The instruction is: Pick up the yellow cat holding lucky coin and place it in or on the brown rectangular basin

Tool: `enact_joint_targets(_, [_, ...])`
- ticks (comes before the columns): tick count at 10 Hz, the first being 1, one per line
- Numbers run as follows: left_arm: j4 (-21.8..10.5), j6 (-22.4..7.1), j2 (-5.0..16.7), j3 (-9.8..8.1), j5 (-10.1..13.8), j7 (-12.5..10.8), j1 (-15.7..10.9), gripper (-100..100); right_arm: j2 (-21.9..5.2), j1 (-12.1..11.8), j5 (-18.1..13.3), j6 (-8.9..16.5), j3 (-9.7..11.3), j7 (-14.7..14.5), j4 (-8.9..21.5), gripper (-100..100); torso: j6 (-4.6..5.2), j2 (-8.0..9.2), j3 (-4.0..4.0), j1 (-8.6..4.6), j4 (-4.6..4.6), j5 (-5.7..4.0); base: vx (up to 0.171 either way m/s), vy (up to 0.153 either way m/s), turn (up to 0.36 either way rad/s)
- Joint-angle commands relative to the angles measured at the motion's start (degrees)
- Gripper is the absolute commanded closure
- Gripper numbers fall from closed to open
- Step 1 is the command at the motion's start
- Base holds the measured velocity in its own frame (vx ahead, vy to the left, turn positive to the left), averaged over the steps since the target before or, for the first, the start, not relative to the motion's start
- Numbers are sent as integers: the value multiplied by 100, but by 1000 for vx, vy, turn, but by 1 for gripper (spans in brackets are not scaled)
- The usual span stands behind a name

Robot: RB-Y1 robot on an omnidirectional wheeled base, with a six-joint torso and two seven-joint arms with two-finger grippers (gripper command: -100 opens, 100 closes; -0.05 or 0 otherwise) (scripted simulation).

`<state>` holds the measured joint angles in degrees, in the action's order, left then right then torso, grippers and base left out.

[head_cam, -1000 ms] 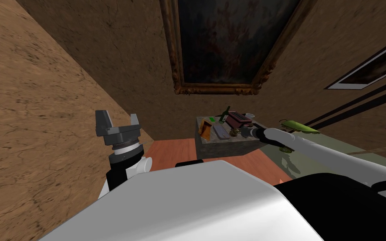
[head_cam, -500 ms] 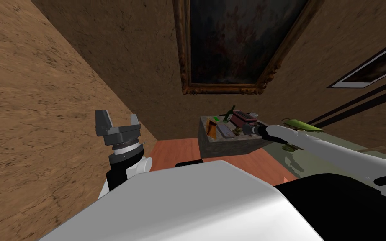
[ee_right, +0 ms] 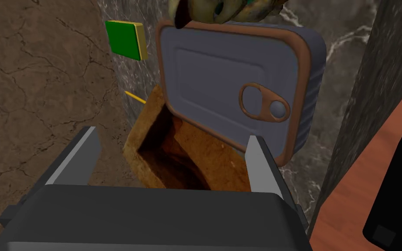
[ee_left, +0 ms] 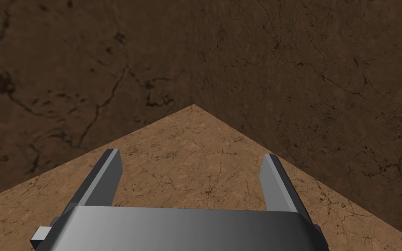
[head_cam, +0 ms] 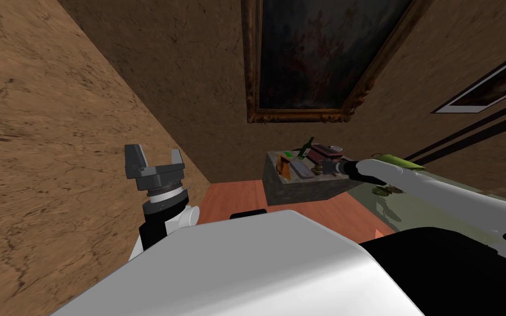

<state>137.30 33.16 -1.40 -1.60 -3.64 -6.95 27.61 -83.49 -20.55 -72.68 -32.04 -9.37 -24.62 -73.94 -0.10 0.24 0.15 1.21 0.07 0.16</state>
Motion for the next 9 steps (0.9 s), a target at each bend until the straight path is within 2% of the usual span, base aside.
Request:
enact_joint_targets(1, [0, 0, 0, 0, 0, 0, 0, 0, -44, -34, 81, -88, -133, 15, 74, -100, 0, 0, 0, 0, 0, 0, -8, 203, 2])
enact_joint_targets(2, [0, 0, 0, 0, 0, 0, 0, 0, -62, -53, 160, -153, -210, 0, 156, -100, -1, -5, -3, -7, -1, 0, -1, 203, 65])
enact_joint_targets(3, [0, 0, 0, 0, 0, 0, 0, 0, 50, -76, 184, -4, 15, -32, 264, -100, -2, -10, -6, -8, -3, -2, 34, -29, 194])
enact_joint_targets(5, [0, 0, 3, -3, 0, 0, 1, 0, 94, -57, 135, 77, 99, -32, 253, -100, 1, -30, -18, -140, -8, -33, 46, -182, 46])
enact_joint_targets(7, [0, 0, 4, -4, 1, 0, 1, 0, 177, -11, 32, 221, 244, -29, 222, -100, 3, -13, -9, -170, -5, -43, -15, -201, -8])
enact_joint_targets(9, [0, 0, 4, -4, 1, 0, 0, 0, 281, 43, -86, 372, 401, -23, 181, -100, 4, 1, 0, -188, -1, -47, -19, -257, 8])
